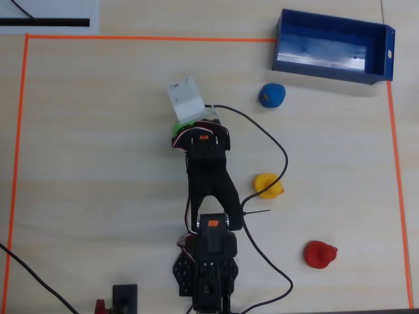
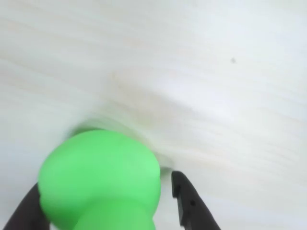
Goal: Grasp green duck and put it into box.
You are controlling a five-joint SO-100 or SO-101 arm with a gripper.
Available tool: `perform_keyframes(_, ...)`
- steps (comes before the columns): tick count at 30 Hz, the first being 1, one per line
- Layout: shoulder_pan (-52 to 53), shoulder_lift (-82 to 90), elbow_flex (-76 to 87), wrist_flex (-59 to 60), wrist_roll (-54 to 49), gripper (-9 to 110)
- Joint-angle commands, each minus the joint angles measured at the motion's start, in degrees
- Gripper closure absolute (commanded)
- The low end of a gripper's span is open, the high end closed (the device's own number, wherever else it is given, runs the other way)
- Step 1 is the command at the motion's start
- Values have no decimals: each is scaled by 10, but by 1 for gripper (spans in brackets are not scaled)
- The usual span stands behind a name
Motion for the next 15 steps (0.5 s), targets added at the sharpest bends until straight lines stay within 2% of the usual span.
perform_keyframes(1, 11, -2, -25, -18, -2, 68)
perform_keyframes(3, 17, -5, -25, -20, -10, 73)
perform_keyframes(6, 25, -6, -23, -20, -10, 99)
perform_keyframes(15, 56, 47, -72, 11, -4, 101)
